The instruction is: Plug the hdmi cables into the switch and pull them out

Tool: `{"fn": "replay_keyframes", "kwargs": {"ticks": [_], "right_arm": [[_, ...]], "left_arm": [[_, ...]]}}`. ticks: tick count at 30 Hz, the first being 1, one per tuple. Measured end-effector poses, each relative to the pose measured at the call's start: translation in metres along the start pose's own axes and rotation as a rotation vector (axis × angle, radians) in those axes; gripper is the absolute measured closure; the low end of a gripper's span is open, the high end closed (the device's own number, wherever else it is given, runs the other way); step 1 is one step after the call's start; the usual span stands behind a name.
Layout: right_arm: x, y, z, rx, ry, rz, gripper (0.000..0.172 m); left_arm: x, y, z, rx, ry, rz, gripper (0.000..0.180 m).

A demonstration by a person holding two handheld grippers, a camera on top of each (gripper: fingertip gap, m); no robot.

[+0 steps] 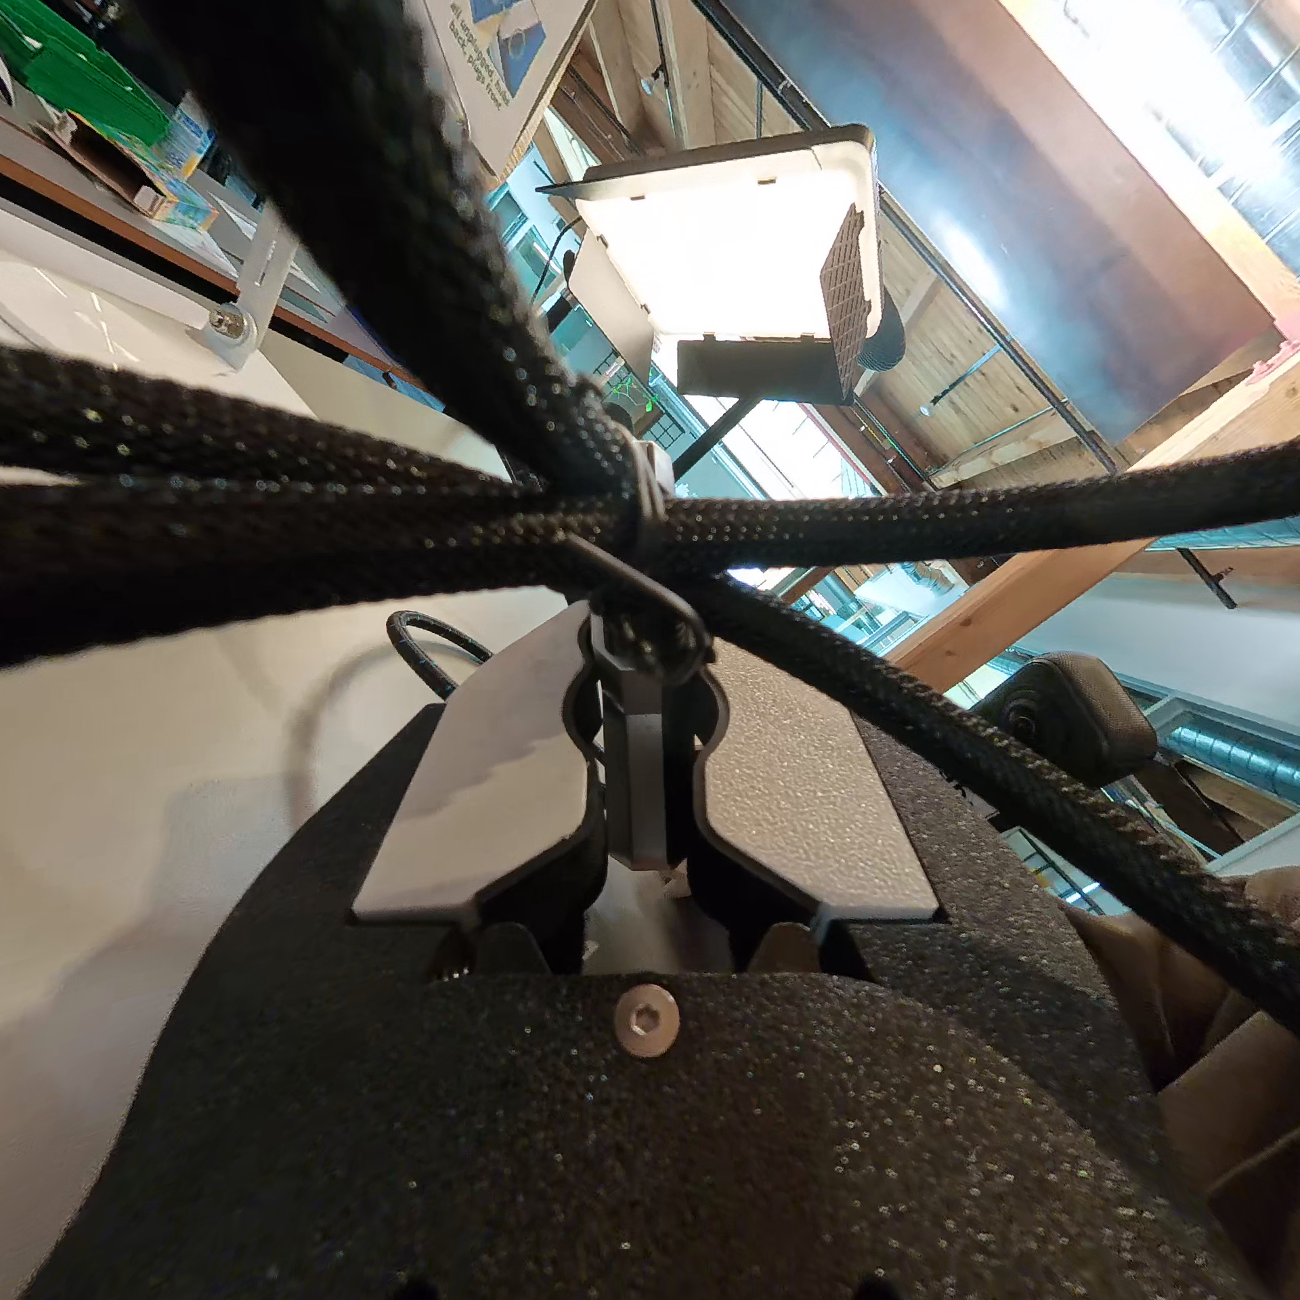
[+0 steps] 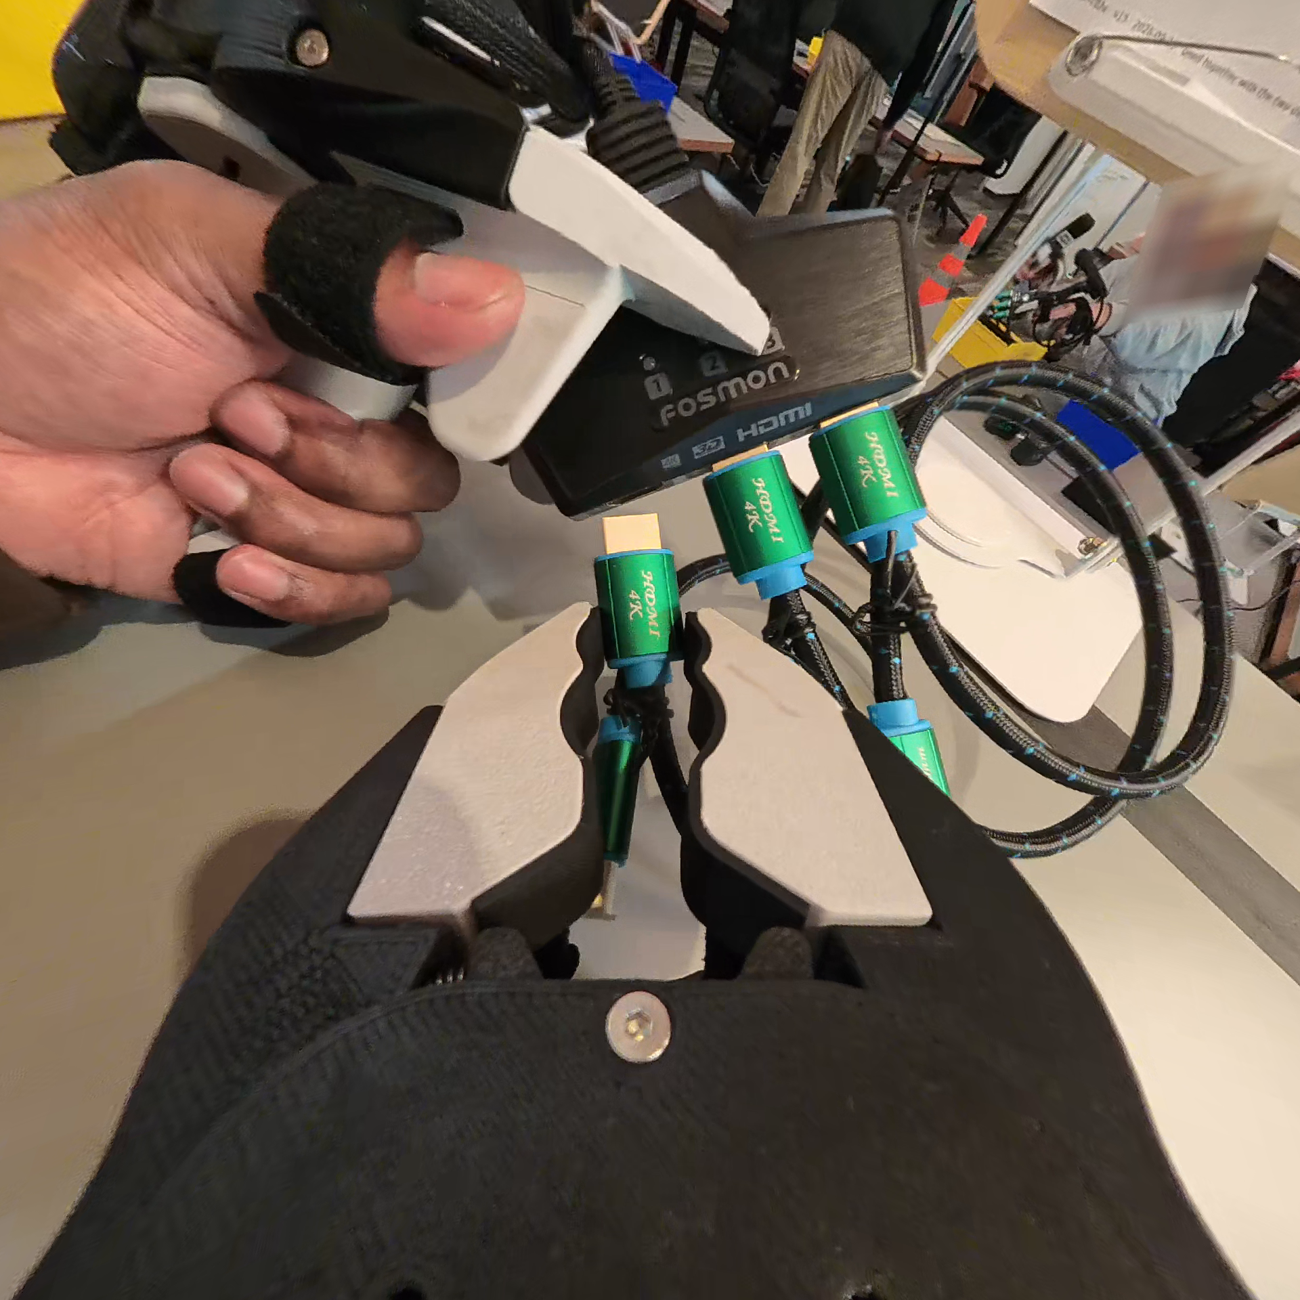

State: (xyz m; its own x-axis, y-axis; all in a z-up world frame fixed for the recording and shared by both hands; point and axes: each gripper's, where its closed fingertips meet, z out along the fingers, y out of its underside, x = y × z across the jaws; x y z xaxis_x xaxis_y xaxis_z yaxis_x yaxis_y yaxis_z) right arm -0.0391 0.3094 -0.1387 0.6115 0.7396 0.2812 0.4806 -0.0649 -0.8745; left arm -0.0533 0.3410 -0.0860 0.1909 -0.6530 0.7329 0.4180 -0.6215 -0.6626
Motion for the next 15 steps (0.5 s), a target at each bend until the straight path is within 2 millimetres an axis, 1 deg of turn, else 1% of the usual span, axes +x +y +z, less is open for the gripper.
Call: {"fn": "replay_keyframes", "kwargs": {"ticks": [2,5,8,11,13,14,15], "right_arm": [[0.000,-0.001,-0.001,0.011,-0.005,-0.007,0.150],[0.001,0.001,0.000,0.007,0.015,-0.064,0.150],[0.004,0.002,0.000,-0.006,0.076,-0.122,0.150],[0.010,-0.004,-0.003,0.004,0.160,-0.194,0.151],[0.011,-0.001,-0.002,-0.018,0.188,-0.243,0.151],[0.010,0.000,-0.001,-0.029,0.193,-0.253,0.151],[0.010,0.000,-0.001,-0.036,0.201,-0.252,0.151]], "left_arm": [[0.000,0.000,-0.001,-0.003,0.009,-0.016,0.159],[0.000,0.000,-0.001,-0.007,0.016,-0.036,0.159],[-0.002,0.000,-0.001,-0.003,-0.006,-0.037,0.160],[-0.003,0.004,0.001,-0.017,-0.026,-0.034,0.163],[-0.002,0.004,0.003,-0.007,-0.019,-0.045,0.164],[-0.002,0.005,0.003,-0.007,-0.015,-0.044,0.159],[0.000,0.005,0.004,-0.005,-0.011,-0.039,0.159]]}}
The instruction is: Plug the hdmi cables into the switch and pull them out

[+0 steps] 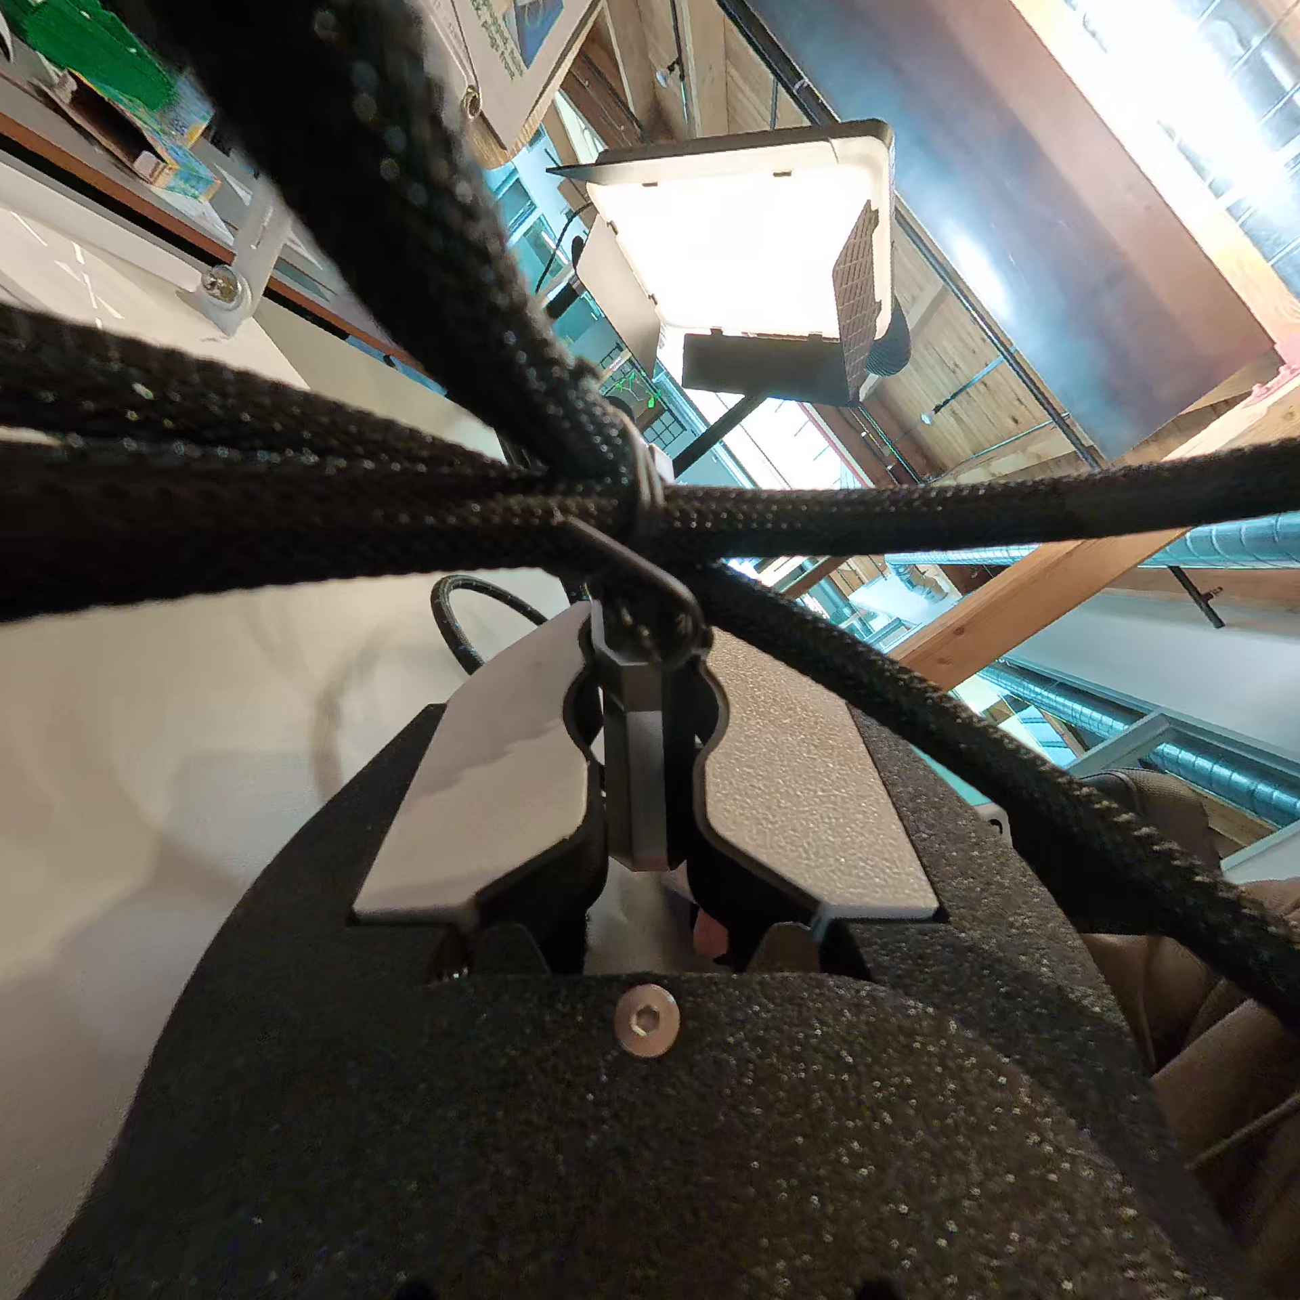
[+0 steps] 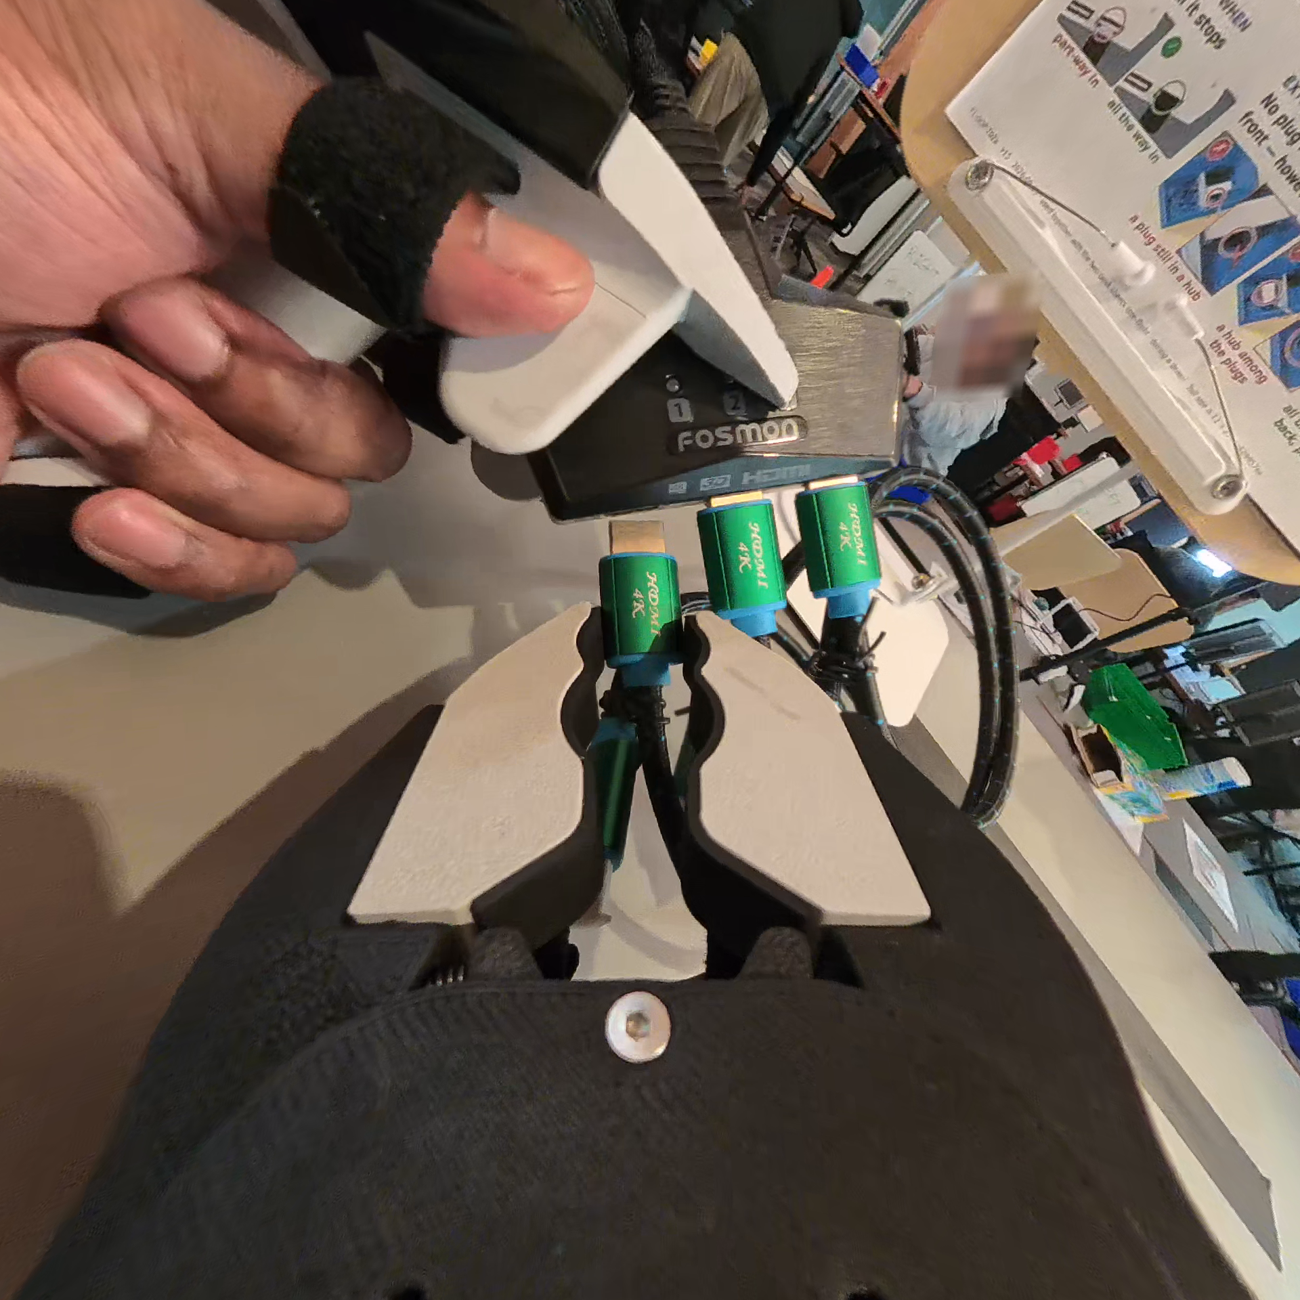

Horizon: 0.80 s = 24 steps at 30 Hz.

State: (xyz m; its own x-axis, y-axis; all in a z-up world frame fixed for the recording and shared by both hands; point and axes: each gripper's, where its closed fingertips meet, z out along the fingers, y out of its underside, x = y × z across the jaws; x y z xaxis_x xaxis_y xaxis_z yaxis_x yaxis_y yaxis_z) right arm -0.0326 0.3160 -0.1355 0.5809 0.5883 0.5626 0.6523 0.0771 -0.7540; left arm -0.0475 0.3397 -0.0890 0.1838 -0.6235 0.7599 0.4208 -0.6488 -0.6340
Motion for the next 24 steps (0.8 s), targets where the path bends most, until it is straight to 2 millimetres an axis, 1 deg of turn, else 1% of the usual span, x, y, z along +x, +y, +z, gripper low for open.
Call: {"fn": "replay_keyframes", "kwargs": {"ticks": [4,8,11,14,18,24], "right_arm": [[0.005,-0.004,-0.003,-0.021,0.080,-0.049,0.151],[0.009,-0.018,-0.011,0.031,0.150,-0.119,0.151],[0.007,-0.030,-0.017,0.085,0.178,-0.150,0.150],[0.001,-0.029,-0.016,0.082,0.153,-0.140,0.151],[0.004,-0.027,-0.015,0.084,0.143,-0.095,0.151],[0.005,-0.026,-0.015,0.092,0.145,-0.083,0.151]], "left_arm": [[0.005,-0.004,0.001,0.062,0.037,-0.011,0.159],[0.012,-0.014,-0.005,0.161,0.099,-0.029,0.159],[0.016,-0.021,-0.012,0.234,0.162,-0.068,0.159],[0.016,-0.022,-0.014,0.241,0.187,-0.090,0.159],[0.018,-0.020,-0.012,0.226,0.188,-0.077,0.158],[0.017,-0.016,-0.008,0.199,0.171,-0.076,0.158]]}}
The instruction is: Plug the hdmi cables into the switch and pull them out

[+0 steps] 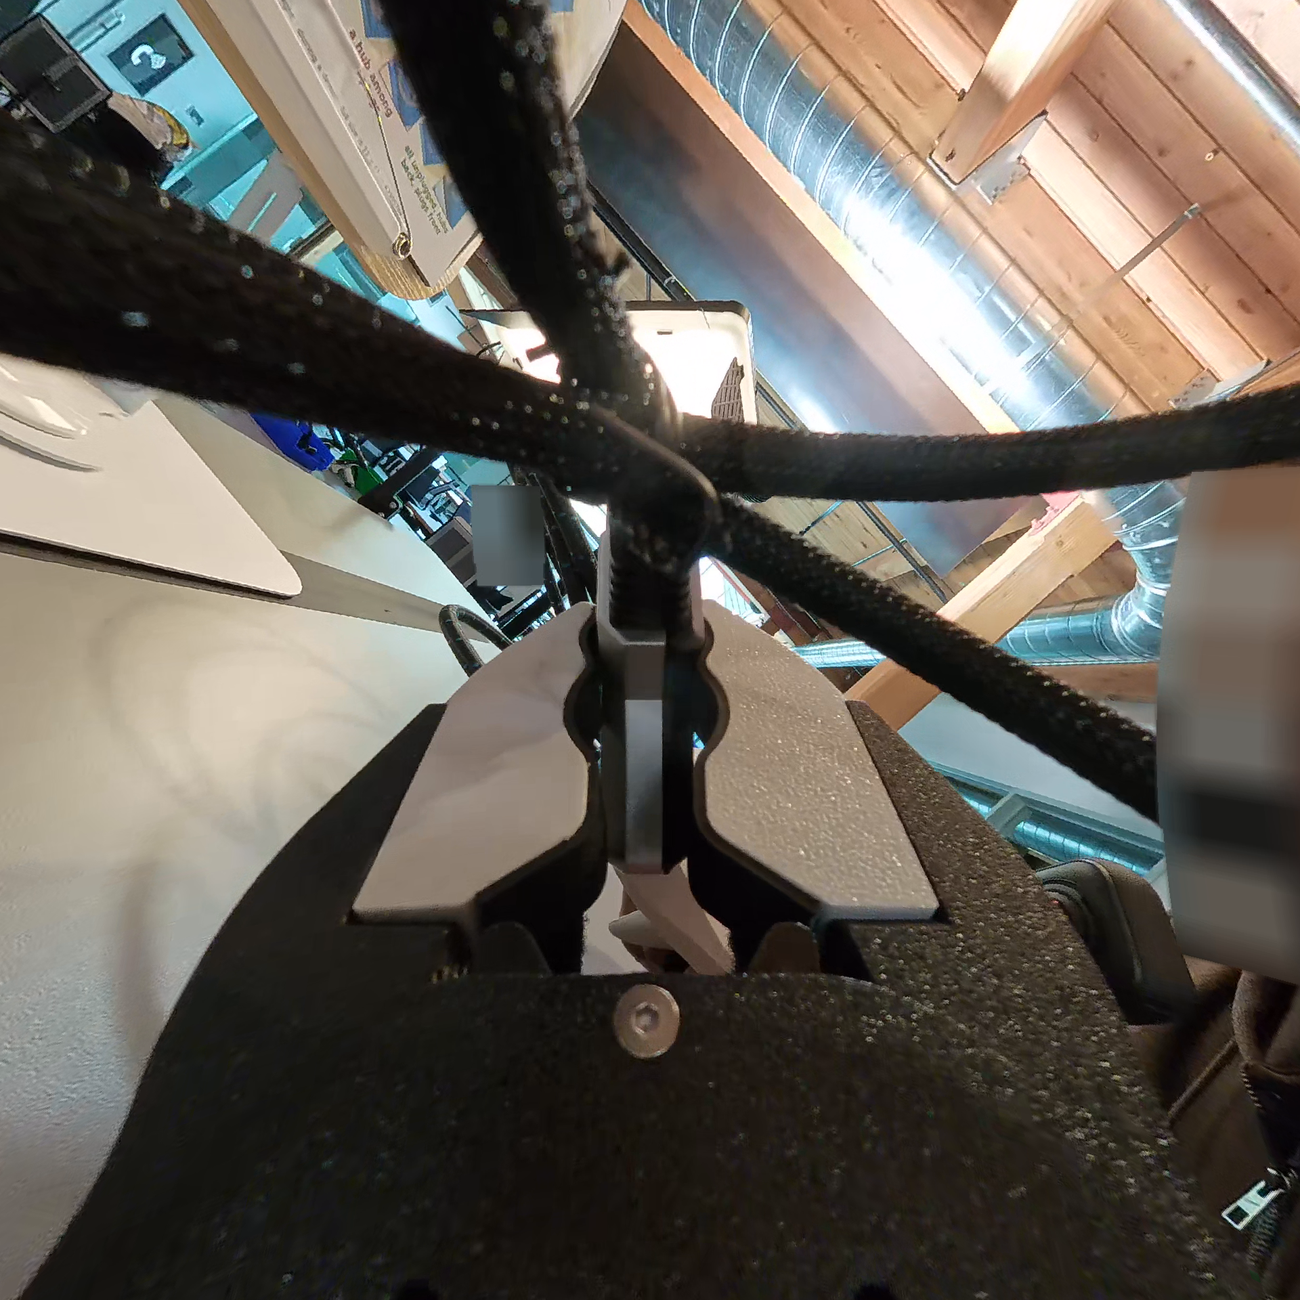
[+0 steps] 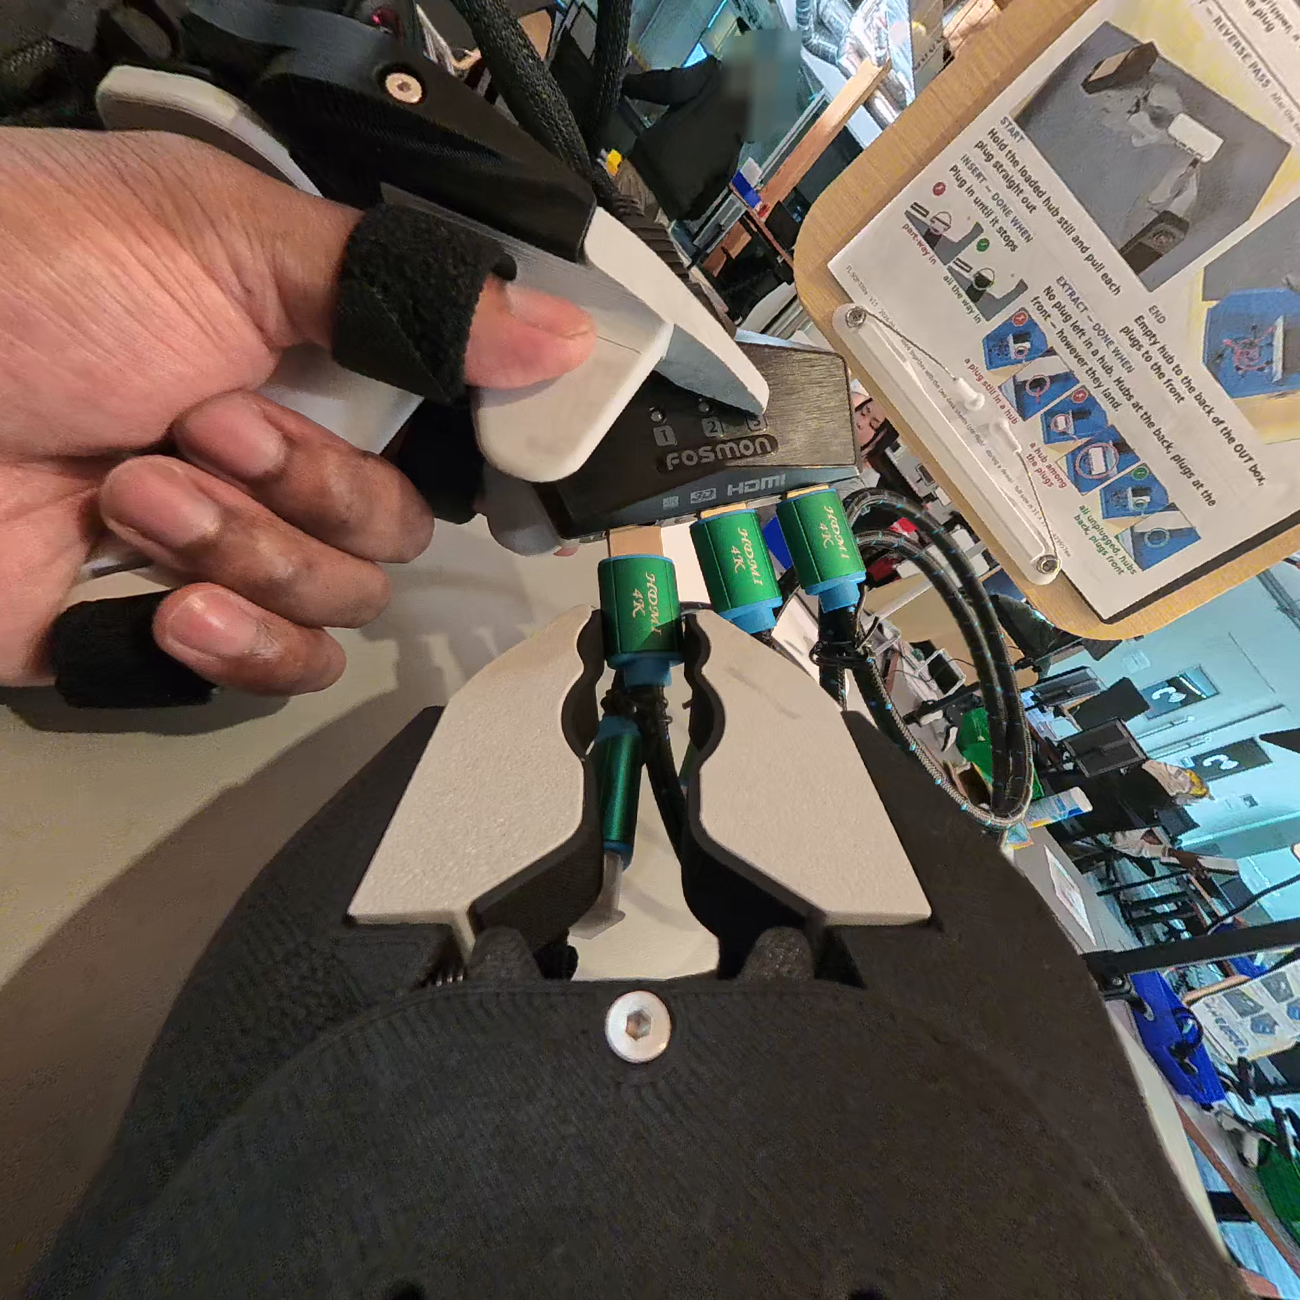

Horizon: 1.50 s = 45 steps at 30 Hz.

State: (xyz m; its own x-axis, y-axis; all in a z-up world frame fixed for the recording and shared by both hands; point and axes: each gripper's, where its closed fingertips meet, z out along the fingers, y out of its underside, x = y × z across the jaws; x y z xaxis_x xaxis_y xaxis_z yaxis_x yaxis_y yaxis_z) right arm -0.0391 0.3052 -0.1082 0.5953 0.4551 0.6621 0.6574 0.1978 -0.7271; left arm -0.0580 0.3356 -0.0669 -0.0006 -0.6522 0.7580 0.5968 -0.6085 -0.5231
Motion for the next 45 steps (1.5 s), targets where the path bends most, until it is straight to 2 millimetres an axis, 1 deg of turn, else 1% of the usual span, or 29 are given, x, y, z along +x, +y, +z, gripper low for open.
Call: {"fn": "replay_keyframes", "kwargs": {"ticks": [7,12,17,24,27,31,35,38,40,43,45], "right_arm": [[-0.006,0.003,0.002,-0.017,-0.059,0.041,0.152],[-0.008,0.008,0.003,-0.047,-0.064,0.048,0.152],[-0.010,0.011,0.004,-0.076,-0.043,-0.007,0.152],[-0.013,0.010,0.003,-0.057,-0.058,-0.120,0.152],[-0.013,0.014,0.005,-0.075,-0.058,-0.122,0.152],[-0.009,0.018,0.009,-0.097,-0.023,-0.116,0.152],[-0.007,0.011,0.007,-0.059,-0.007,-0.106,0.140],[-0.007,0.009,0.006,-0.046,-0.011,-0.098,0.136],[-0.005,0.006,0.004,-0.026,-0.008,-0.082,0.134],[-0.001,-0.006,-0.003,0.038,-0.007,-0.005,0.134],[-0.002,-0.017,-0.009,0.104,-0.036,0.086,0.135]], "left_arm": [[-0.006,0.004,0.000,-0.040,-0.025,-0.069,0.158],[-0.008,0.008,0.001,-0.068,-0.067,-0.065,0.158],[-0.011,0.014,0.003,-0.094,-0.100,-0.084,0.157],[-0.014,0.015,-0.001,-0.099,-0.093,-0.170,0.157],[-0.018,0.016,0.000,-0.095,-0.131,-0.144,0.158],[-0.026,0.017,0.003,-0.041,-0.200,-0.129,0.158],[-0.027,0.022,0.006,-0.031,-0.216,-0.136,0.158],[-0.030,0.016,0.002,0.016,-0.229,-0.155,0.158],[-0.033,0.009,-0.003,0.073,-0.235,-0.180,0.158],[-0.035,-0.008,-0.015,0.205,-0.218,-0.200,0.158],[-0.034,-0.020,-0.024,0.303,-0.196,-0.193,0.158]]}}
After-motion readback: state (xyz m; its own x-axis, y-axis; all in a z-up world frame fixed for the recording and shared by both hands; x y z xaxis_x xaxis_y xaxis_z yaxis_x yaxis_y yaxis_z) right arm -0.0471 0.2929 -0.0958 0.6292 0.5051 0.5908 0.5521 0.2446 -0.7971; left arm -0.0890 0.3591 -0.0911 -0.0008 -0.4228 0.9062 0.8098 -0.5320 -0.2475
